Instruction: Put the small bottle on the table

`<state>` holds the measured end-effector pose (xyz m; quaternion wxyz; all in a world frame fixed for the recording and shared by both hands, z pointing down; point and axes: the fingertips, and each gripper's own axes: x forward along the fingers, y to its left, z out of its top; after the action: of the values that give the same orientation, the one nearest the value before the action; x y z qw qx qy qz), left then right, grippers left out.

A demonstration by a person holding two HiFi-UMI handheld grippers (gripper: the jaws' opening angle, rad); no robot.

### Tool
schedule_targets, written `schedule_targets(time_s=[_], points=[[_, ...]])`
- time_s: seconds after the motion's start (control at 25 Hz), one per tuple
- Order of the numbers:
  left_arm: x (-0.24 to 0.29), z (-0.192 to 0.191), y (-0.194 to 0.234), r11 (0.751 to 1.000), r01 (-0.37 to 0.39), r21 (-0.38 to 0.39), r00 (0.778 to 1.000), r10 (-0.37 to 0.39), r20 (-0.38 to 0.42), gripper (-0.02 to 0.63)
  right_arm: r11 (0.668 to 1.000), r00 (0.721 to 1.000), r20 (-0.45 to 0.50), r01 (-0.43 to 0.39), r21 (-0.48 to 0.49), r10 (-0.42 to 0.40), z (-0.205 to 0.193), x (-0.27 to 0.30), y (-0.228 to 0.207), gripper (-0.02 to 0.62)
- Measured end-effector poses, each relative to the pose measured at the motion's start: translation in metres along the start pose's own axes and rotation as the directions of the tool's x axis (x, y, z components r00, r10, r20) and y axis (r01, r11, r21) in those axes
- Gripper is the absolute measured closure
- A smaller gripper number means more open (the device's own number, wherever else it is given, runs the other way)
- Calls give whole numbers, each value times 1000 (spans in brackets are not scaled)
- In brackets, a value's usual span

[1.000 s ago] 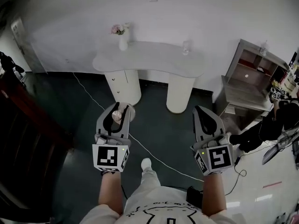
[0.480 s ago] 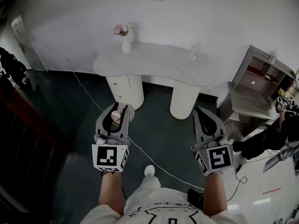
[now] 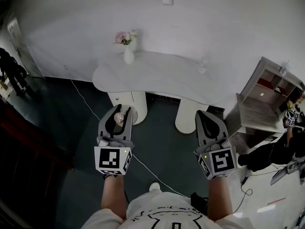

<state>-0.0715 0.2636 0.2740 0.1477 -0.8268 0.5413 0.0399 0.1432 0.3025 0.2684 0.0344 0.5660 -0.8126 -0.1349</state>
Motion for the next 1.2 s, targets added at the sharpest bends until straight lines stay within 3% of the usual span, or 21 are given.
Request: schedule_targets(time_s=[0.24, 0.6, 1.2], points=[[42, -15, 40, 1000, 10, 9, 1000, -10, 0, 491, 1000, 1000, -5, 0, -16, 0, -7, 61, 5, 603], [64, -40, 80, 1000, -18, 0, 1000, 18, -14, 491, 999, 999, -19, 40, 7, -40, -20, 97, -9, 603], [139, -64, 109, 999, -25, 28, 999, 26, -34, 491, 1000, 999, -32, 22, 12, -22, -41, 174, -35, 603]])
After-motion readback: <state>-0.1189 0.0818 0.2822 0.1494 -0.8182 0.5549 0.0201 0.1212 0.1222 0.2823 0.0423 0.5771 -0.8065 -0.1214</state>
